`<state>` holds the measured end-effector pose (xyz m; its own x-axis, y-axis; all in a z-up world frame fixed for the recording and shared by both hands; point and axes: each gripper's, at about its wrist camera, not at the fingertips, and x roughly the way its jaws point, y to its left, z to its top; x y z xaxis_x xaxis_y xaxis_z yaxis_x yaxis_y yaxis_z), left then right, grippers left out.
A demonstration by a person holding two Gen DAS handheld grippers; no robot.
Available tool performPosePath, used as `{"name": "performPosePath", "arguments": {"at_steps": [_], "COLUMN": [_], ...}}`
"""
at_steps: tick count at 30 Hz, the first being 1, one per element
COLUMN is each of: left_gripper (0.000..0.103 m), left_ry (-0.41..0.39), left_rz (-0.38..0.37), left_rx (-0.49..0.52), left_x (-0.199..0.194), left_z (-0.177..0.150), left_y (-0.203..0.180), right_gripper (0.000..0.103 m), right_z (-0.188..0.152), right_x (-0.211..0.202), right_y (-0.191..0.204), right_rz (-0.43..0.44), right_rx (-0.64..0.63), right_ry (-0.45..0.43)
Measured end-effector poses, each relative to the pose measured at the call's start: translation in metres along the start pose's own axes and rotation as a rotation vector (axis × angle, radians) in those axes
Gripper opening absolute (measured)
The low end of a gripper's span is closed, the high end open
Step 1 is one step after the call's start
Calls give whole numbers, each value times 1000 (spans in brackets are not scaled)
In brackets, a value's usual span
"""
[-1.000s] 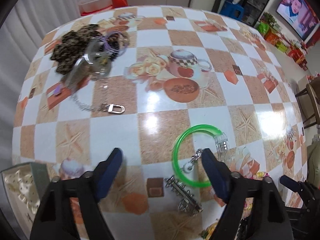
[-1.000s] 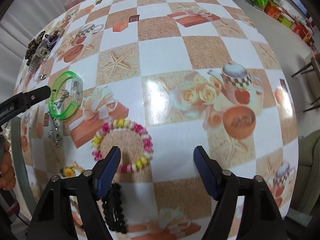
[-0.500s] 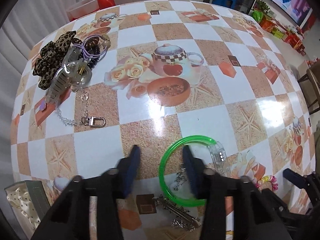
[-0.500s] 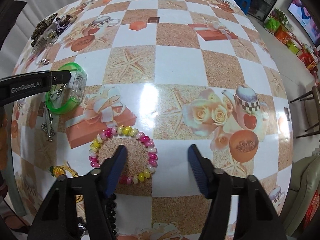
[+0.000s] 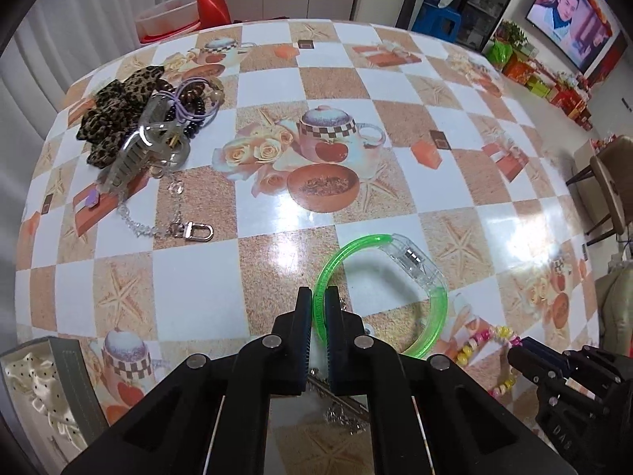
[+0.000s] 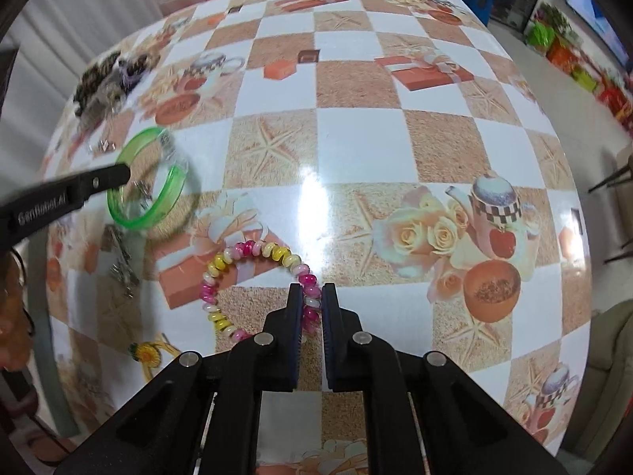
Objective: Organize jewelry
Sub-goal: 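Grasp the pink-and-yellow beaded bracelet with the right tool while the left tool grasps the green bangle, then carry the bracelet with the right tool into the tray while the left tool places the bangle there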
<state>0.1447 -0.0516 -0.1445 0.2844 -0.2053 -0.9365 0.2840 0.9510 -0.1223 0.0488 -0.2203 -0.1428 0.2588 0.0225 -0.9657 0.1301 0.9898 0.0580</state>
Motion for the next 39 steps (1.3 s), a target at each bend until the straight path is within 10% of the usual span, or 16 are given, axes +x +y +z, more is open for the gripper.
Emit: {"name": "performPosePath", "arguments": {"at_steps": [22,39], "left_gripper": [11,11], "left_ry": [-52,-115], "left_rz": [-1,46], "left_rx": [-128,-282], "left_x": [-69,-127], "left_z": [-49,-99], "left_y": [40,111], "right_gripper": [10,10], "right_z": [1,16], "right_x": [-43,-78], "right_y": [-2,92], "right_rz": [61,172], "right_rx": [23,-127], "right_ry": [-47,-101]}}
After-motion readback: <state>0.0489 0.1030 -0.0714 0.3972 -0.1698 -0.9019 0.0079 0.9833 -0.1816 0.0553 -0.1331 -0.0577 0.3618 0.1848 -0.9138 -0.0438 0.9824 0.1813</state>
